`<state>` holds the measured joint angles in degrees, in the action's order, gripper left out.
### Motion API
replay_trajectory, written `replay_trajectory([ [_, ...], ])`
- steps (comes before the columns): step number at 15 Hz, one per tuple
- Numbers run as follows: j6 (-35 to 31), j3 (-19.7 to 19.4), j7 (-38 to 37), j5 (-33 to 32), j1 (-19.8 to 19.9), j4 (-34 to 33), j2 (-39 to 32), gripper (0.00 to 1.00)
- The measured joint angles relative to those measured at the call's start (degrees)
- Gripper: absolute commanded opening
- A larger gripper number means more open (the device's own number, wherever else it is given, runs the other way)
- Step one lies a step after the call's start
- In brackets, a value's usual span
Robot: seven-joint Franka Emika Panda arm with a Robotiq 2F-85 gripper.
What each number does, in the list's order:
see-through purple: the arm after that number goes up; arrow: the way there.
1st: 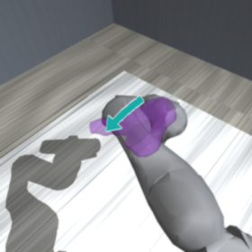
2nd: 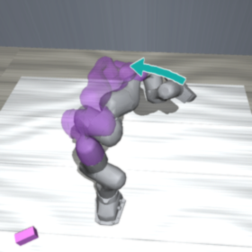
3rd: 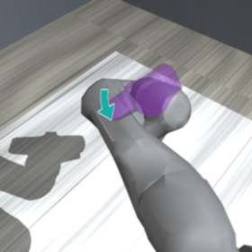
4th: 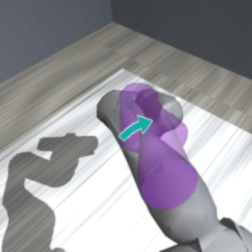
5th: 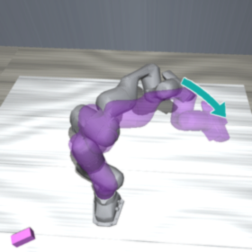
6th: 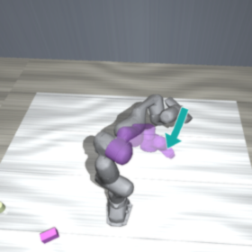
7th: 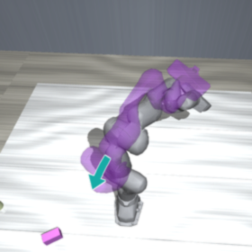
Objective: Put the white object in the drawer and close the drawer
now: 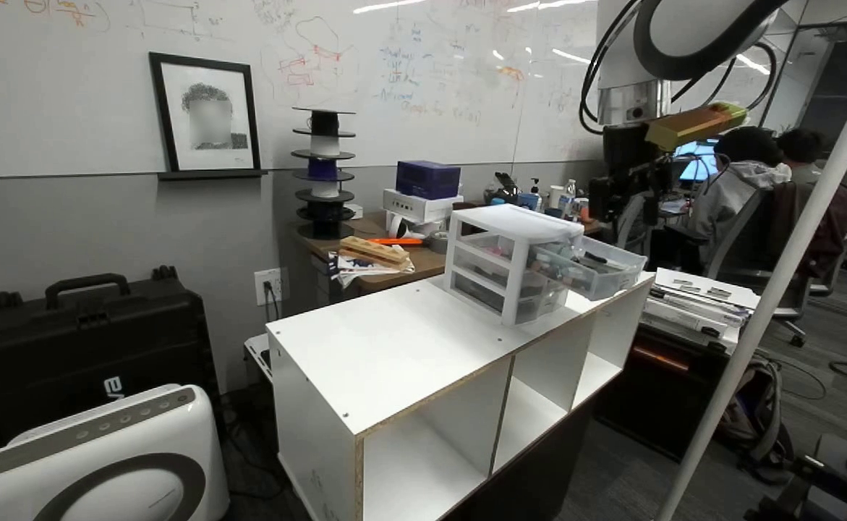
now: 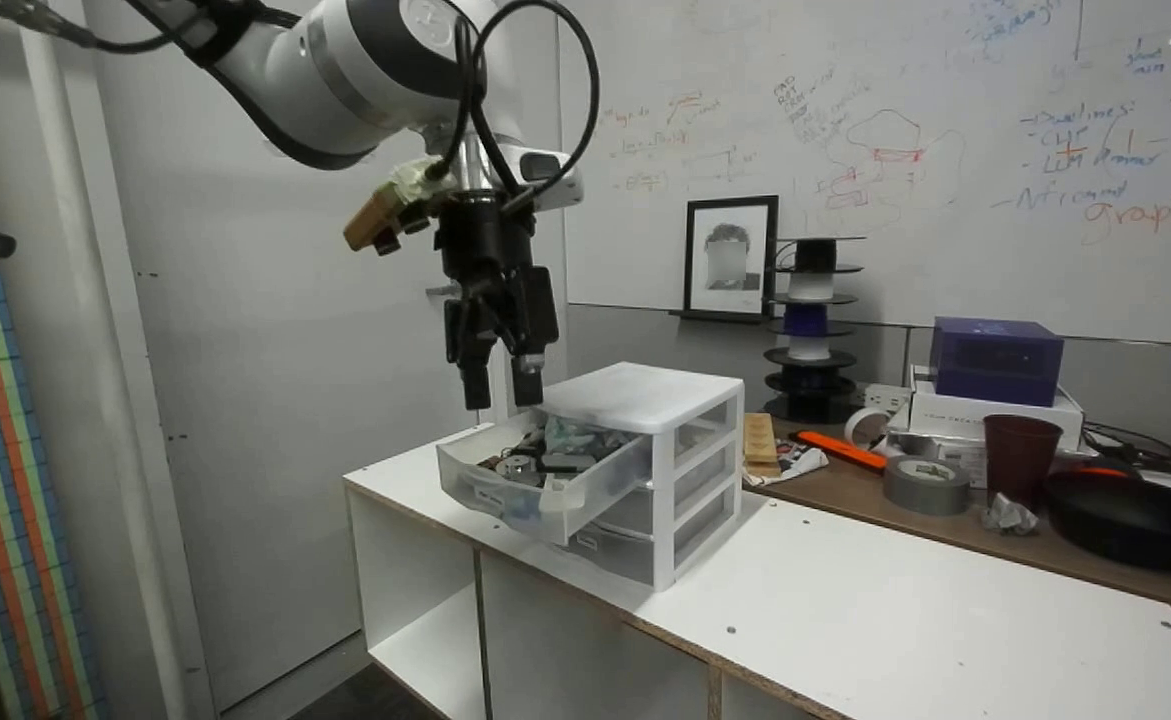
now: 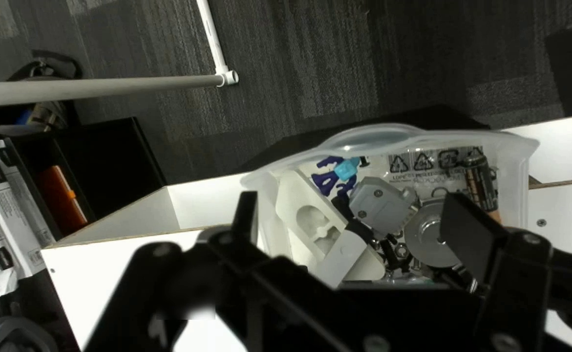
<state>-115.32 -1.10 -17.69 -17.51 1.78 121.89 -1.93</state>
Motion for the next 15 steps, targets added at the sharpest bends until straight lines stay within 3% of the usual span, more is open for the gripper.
replay_trajectory([
  [6,7.1,2.0,2.7,1.4,-1.6,7.5,12.1,1.00],
  [10,5.4,2.7,5.1,1.4,-2.0,14.1,16.3,1.00],
  [15,-0.9,1.7,7.8,1.4,-1.4,18.0,15.7,1.00],
])
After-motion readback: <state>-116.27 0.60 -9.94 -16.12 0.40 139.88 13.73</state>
